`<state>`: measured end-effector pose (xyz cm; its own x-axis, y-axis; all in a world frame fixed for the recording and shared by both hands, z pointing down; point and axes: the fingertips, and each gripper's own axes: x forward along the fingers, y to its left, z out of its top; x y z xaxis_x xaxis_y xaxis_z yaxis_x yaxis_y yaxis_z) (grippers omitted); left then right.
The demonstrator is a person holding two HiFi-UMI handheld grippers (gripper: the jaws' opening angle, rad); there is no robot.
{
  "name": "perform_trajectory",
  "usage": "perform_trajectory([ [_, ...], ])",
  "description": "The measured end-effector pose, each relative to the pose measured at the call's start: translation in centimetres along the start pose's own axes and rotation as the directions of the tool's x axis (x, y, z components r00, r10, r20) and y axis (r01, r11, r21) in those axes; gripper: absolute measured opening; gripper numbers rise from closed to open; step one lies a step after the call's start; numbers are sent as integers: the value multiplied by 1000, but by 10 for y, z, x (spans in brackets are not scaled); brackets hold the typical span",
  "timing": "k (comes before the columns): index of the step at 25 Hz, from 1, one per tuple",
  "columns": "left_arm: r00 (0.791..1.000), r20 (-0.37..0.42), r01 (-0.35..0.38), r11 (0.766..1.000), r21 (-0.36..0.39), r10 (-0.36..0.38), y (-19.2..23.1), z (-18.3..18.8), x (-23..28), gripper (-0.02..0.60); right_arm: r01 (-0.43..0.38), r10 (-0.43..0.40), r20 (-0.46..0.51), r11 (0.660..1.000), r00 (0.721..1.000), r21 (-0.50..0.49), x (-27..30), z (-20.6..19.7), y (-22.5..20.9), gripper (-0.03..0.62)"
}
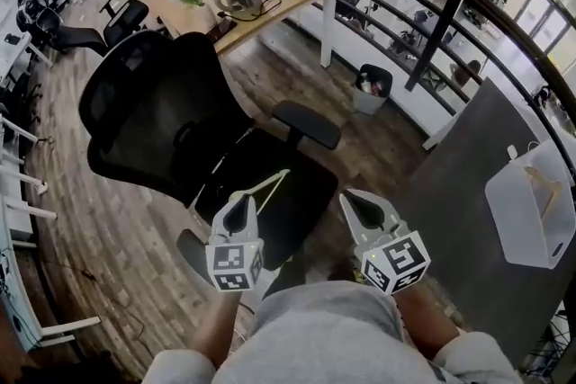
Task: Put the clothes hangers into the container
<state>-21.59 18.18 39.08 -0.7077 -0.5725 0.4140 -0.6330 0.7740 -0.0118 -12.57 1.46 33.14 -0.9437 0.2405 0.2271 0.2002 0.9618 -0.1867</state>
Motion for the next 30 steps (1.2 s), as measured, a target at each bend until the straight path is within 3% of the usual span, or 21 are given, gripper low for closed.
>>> perform_trajectory([
  [4,996,-79,-49,996,-71,43,68,-37,20,87,-23,23,-55,1000,998,-3,47,-14,25,-2],
  [6,992,-121,-45,993,-113,32,93,-61,34,123,-23,23,-82,1000,996,0,66,-25,37,0],
  [11,966,-217,87,971,-222,-137,120,-128,77,375,-13,14,-146,1000,989,9,105,-49,65,0],
  [14,952,-266,95,970,-222,-154,136,-161,100,383,2,2,-178,1000,984,21,124,-62,78,0],
  [18,948,-301,22,965,-261,-103,159,-202,137,424,32,-21,-223,999,975,42,138,-78,78,-2],
  [20,937,-340,-18,959,-282,-82,169,-226,151,430,47,-32,-252,998,967,52,142,-88,78,0],
  [24,880,-471,-96,950,-297,-59,186,-288,172,414,73,-47,-313,995,949,72,149,-107,81,0],
  [30,774,-634,-149,972,-184,-1,204,-390,188,374,111,-58,-405,988,913,107,155,-149,71,-2],
])
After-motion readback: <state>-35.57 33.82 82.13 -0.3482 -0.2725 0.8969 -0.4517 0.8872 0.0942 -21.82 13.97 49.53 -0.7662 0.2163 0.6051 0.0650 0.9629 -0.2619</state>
